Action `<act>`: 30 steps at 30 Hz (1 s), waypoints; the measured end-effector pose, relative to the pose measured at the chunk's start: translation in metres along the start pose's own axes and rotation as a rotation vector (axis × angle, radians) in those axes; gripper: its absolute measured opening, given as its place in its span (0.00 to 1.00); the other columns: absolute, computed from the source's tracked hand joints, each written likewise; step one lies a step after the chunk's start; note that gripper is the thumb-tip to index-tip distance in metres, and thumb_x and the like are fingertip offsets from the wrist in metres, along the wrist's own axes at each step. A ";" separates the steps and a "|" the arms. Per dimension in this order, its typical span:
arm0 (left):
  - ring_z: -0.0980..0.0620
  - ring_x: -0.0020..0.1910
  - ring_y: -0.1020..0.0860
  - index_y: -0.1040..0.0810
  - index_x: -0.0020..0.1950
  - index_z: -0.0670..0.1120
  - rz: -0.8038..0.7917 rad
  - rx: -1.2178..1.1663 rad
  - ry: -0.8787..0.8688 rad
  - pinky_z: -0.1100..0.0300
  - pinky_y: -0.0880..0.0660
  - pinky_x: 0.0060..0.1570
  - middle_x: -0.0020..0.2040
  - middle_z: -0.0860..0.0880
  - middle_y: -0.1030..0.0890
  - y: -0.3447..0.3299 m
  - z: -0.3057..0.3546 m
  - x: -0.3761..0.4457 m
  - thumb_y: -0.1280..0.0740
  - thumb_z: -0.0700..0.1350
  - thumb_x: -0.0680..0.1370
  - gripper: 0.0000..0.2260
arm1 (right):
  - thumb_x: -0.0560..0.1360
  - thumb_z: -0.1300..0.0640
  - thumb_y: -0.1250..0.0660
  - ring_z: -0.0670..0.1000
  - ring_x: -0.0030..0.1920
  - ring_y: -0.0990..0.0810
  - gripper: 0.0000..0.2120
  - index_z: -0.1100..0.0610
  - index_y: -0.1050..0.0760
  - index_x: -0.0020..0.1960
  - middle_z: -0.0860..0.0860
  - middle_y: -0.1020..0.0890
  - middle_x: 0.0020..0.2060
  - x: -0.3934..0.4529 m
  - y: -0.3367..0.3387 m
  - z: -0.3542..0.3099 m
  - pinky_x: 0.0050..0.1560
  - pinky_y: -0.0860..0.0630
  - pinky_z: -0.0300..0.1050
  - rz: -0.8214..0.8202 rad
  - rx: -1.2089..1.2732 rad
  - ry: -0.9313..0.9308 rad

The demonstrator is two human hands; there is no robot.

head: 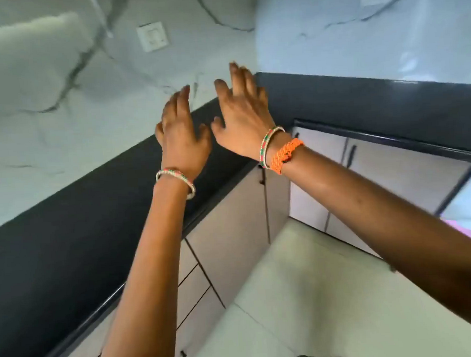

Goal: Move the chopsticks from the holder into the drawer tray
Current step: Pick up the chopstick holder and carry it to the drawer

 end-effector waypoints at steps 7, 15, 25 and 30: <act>0.41 0.63 0.27 0.33 0.69 0.44 -0.284 -0.315 -0.147 0.43 0.29 0.62 0.68 0.43 0.29 -0.091 0.053 -0.049 0.38 0.35 0.73 0.23 | 0.75 0.50 0.40 0.59 0.74 0.41 0.24 0.57 0.34 0.69 0.58 0.36 0.73 -0.109 -0.002 0.105 0.71 0.43 0.60 -0.024 -0.068 -0.330; 0.46 0.76 0.47 0.47 0.75 0.41 -0.632 -0.684 -0.336 0.56 0.49 0.73 0.77 0.43 0.44 -0.212 0.252 -0.153 0.44 0.47 0.81 0.25 | 0.79 0.43 0.53 0.54 0.76 0.44 0.31 0.59 0.48 0.76 0.55 0.39 0.75 -0.314 0.101 0.258 0.75 0.55 0.60 0.157 -0.227 -0.881; 0.47 0.76 0.45 0.43 0.74 0.44 -1.135 -0.865 -0.807 0.57 0.50 0.74 0.76 0.44 0.41 -0.271 0.540 -0.397 0.41 0.48 0.80 0.25 | 0.79 0.43 0.50 0.57 0.77 0.48 0.31 0.61 0.48 0.76 0.58 0.44 0.76 -0.627 0.280 0.347 0.75 0.52 0.61 0.291 -0.504 -1.468; 0.49 0.53 0.19 0.21 0.53 0.41 -1.334 -1.082 -0.934 0.63 0.25 0.53 0.53 0.44 0.16 -0.252 0.675 -0.529 0.41 0.33 0.74 0.13 | 0.77 0.52 0.41 0.63 0.72 0.39 0.29 0.63 0.45 0.73 0.61 0.40 0.73 -0.788 0.367 0.353 0.70 0.36 0.61 0.561 -0.443 -1.767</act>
Point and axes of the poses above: each hand's wrist, its own x-axis towards the middle knuckle, its own y-axis out of the back of the hand, z = x × y, the point moved 10 cm from there along x, towards the middle knuckle
